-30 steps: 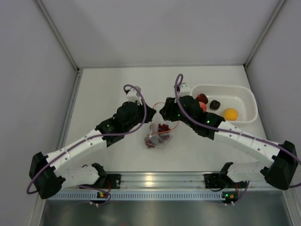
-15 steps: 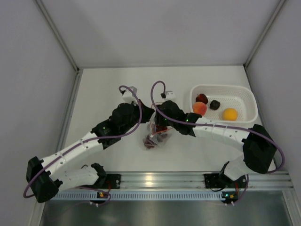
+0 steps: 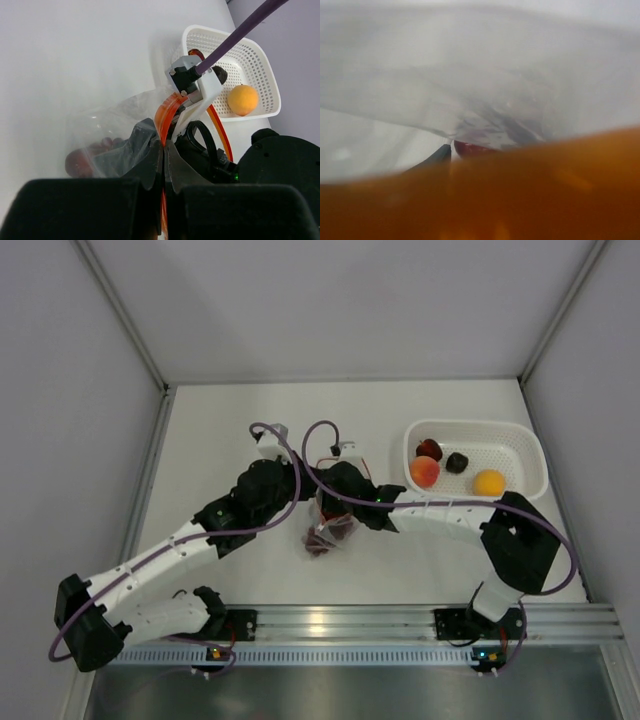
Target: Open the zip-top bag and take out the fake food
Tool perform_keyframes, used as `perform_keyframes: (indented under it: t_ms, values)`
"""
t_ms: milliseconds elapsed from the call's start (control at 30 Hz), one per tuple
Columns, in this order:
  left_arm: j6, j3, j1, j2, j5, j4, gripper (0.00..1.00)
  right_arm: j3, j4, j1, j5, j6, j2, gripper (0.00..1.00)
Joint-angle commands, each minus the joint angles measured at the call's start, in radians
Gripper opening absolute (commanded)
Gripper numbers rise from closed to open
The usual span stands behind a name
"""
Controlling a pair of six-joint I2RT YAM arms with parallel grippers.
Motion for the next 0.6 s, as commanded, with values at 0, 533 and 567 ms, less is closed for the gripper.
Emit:
perform_keyframes:
  t_ms: [0,533,567]
  values:
    - [0.027,0.014,-0.001,-0.041,-0.033,0.021,0.0,0.004,0.08,0.021,0.013,0.019,0.036,0.45]
    - [0.031,0.002,0.0,-0.05,-0.094,-0.023,0.0,0.067,0.08,0.037,-0.012,-0.02,0.144,0.51]
    - [0.032,0.001,0.0,-0.048,-0.096,-0.025,0.0,0.073,0.08,0.04,-0.012,-0.024,0.157,0.51]
